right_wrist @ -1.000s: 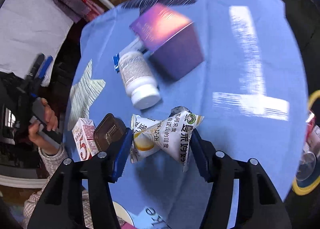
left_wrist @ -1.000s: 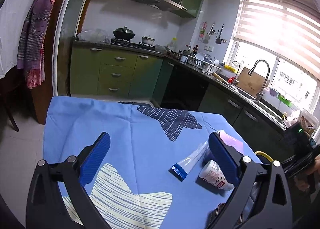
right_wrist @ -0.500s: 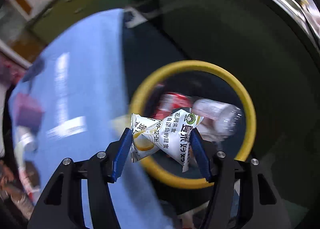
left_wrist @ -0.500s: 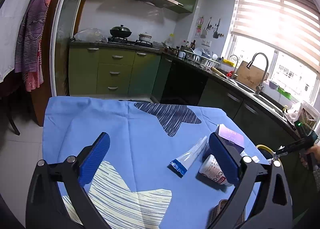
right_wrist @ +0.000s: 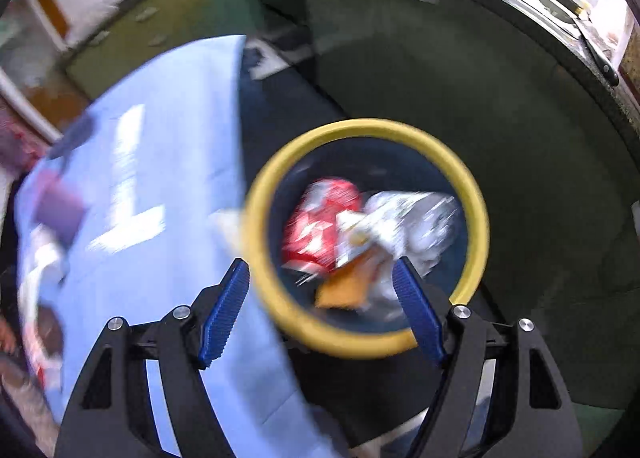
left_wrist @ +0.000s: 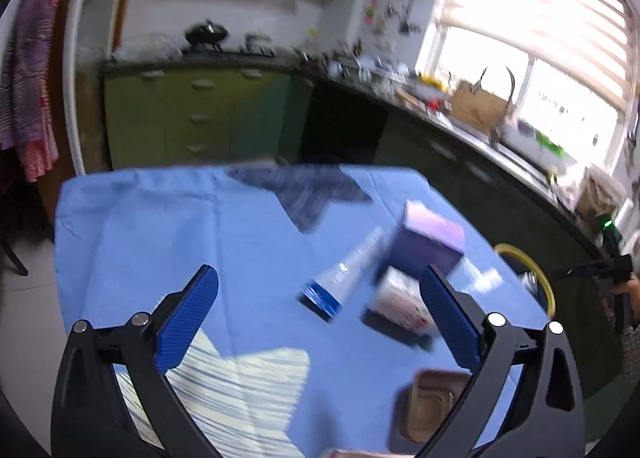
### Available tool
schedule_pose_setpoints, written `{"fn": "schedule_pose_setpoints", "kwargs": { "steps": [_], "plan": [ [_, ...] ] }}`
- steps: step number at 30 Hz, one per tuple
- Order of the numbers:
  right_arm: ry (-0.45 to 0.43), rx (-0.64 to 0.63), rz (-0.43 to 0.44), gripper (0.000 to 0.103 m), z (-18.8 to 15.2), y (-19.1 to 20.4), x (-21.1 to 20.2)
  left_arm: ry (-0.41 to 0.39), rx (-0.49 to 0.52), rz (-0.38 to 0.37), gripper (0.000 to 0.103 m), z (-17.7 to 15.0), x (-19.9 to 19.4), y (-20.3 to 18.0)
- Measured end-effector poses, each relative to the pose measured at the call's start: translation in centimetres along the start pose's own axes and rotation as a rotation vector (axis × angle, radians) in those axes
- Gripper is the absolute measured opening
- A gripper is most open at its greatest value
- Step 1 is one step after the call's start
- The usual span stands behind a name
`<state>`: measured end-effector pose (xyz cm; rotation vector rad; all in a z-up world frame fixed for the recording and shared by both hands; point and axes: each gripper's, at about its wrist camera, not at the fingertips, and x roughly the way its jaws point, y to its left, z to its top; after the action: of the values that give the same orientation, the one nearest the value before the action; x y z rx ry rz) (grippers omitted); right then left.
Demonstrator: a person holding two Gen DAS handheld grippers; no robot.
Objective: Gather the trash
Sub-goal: 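Carry the snack wrapper over the bin and open the right tool, then grasp the brown plastic tray by its edge with the left tool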
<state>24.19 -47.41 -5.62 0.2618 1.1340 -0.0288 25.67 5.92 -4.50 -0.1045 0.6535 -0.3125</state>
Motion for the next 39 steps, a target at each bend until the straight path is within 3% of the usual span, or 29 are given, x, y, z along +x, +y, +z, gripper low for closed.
{"fn": "schedule_pose_setpoints", "kwargs": {
  "steps": [5,13,20,22,27,32,35,39],
  "plan": [
    [-0.034,-0.031,0.122,0.074,-4.6,1.4,-2.7,0.192,0.133,0.026,0.096,-0.9,1.7,-3.9],
    [-0.105,-0.026,0.198,0.074,-9.0,1.6,-4.0,0.477,0.248,0.003,0.096,-2.7,3.0,-7.4],
    [-0.120,0.016,0.265,0.074,-11.0,0.3,-3.9,0.603,0.313,0.014,0.094,-3.7,4.6,-9.2],
    [-0.119,0.022,0.277,0.074,-11.3,0.1,-3.7,0.628,0.328,0.015,0.090,-3.9,5.1,-9.6],
    [-0.115,0.040,0.312,0.074,-11.9,-0.3,-3.3,0.714,0.324,-0.004,0.066,-4.7,6.6,-10.3],
    [-0.113,0.052,0.326,0.074,-12.1,-0.7,-2.9,0.748,0.313,-0.011,0.044,-5.1,7.1,-10.4],
    [-0.113,0.056,0.332,0.076,-12.2,-0.7,-2.9,0.761,0.319,-0.007,0.037,-5.5,7.1,-10.5],
    [-0.115,0.057,0.339,0.077,-12.3,-0.6,-2.9,0.761,0.321,-0.010,0.015,-5.6,7.0,-10.6]
  ]
}}
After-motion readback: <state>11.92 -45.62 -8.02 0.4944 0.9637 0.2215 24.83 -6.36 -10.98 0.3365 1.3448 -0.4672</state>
